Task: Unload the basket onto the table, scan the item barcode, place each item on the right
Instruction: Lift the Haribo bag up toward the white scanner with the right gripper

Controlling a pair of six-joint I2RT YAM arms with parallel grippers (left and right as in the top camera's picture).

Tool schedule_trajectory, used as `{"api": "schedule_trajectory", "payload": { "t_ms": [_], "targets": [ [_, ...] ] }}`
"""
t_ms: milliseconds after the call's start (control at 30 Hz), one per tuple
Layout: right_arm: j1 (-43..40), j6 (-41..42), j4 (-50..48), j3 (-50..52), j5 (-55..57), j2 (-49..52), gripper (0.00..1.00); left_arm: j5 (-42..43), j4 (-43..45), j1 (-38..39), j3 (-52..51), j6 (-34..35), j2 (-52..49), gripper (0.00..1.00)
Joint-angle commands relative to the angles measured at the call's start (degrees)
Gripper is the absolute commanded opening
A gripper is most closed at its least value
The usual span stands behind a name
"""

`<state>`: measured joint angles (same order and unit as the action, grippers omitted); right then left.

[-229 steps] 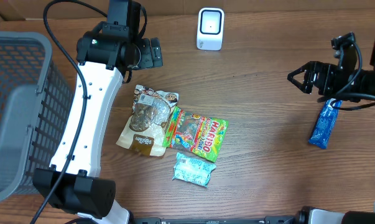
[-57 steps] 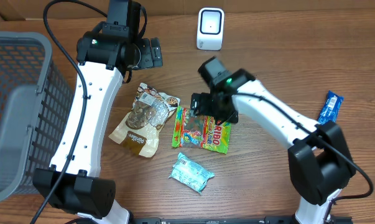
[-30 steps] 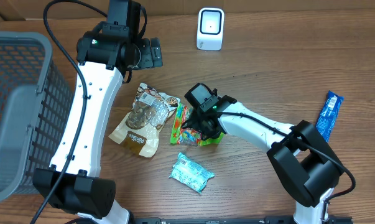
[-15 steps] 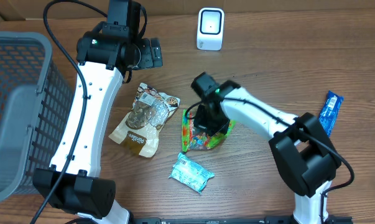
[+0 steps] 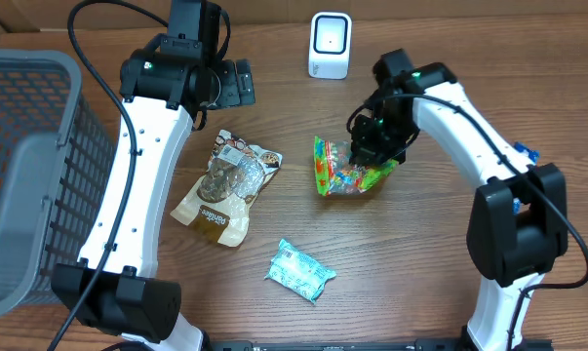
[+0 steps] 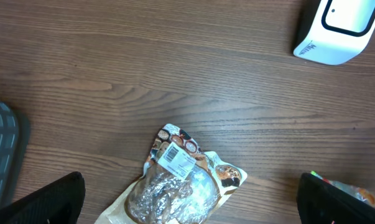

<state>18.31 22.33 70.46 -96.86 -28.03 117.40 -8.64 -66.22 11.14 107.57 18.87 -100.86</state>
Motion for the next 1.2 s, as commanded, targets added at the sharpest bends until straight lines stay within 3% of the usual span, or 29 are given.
{"api": "schedule_trajectory", "payload": {
  "t_ms": [0,100,500,900,1167],
  "targets": [
    [-1.3,-14.1,1.9,-1.3,-23.4,-0.4,0.04,-0.3,0.0,-0.2,0.9,-1.3,0.9,1.00],
    [-3.0,-16.6,3.7,-1.3,-33.7,-0.4,0.04,-0.3,0.0,-0.2,0.9,-1.3,0.9,1.00],
    [-7.3,-14.6,-0.7,-1.3,-52.9,-0.4,0.04,-0.3,0.0,-0.2,0.9,-1.3,0.9,1.00],
    [-7.6,-13.1,-5.2,-1.3,-52.4,-0.4,0.04,-0.3,0.0,-0.2,0.9,-1.3,0.9,1.00],
    [-7.6,-5.3,-10.6,-1.3,-38.3,-0.4,0.04,-0.3,0.0,-0.2,0.9,-1.3,0.9,1.00]
  ]
}}
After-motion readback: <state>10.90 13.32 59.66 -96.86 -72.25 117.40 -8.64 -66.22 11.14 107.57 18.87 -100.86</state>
